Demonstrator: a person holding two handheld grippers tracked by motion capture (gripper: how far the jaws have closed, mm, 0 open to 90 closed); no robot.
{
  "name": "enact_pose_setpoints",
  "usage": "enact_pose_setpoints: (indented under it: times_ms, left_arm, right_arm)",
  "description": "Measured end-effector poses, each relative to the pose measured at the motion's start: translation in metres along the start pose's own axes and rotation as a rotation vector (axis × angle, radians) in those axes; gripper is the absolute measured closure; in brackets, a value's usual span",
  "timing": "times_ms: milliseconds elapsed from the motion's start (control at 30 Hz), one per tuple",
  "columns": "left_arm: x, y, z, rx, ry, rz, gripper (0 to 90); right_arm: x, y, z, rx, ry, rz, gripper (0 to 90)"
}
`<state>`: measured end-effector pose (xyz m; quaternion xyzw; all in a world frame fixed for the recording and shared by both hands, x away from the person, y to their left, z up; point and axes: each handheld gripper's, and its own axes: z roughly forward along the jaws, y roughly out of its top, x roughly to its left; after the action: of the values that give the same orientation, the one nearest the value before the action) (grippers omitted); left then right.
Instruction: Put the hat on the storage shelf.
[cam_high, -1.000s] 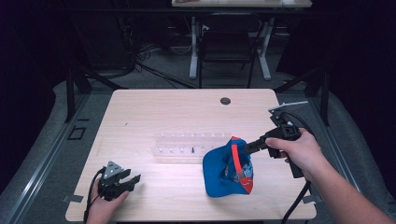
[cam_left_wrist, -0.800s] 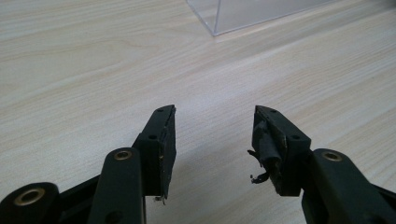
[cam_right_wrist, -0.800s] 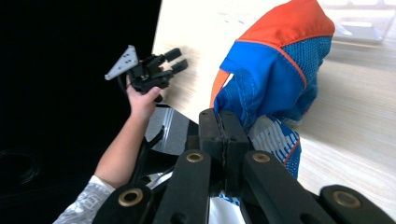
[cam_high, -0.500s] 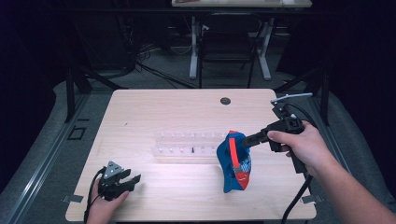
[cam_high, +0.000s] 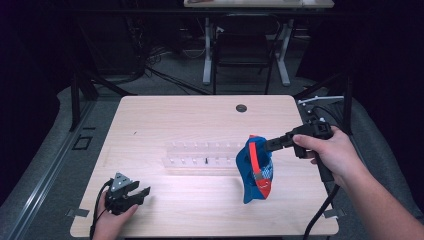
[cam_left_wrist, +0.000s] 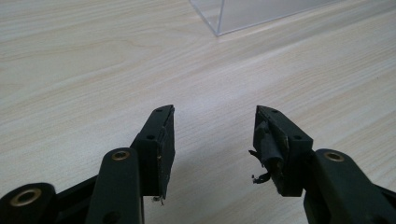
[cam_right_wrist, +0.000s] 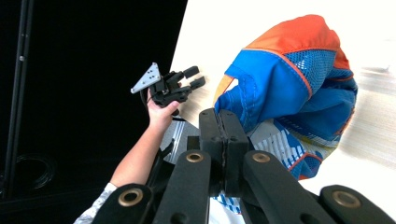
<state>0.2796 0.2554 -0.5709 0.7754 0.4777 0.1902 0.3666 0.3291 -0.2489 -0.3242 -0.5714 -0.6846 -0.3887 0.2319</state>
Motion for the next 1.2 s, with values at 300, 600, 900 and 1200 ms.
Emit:
enact_pose_setpoints:
  times_ms: [300, 600, 900, 1200]
  left_arm:
    - [0.001, 0.000, -0.001, -0.002, 0.001, 0.005, 47.2]
    - [0.001, 0.000, -0.001, -0.008, 0.001, 0.000, 46.9]
    - [0.001, 0.000, 0.000, -0.008, 0.000, 0.000, 47.1]
    - [0.002, 0.001, -0.001, 0.002, -0.002, 0.000, 47.2]
  right_arm:
    - [0.010, 0.008, -0.001, -0.014, 0.031, -0.022, 90.0]
    - [0.019, 0.016, 0.000, -0.031, 0.055, -0.032, 90.0]
    - [0.030, 0.023, 0.002, -0.041, 0.074, -0.044, 90.0]
    - [0.037, 0.029, 0.008, -0.044, 0.092, -0.049, 90.0]
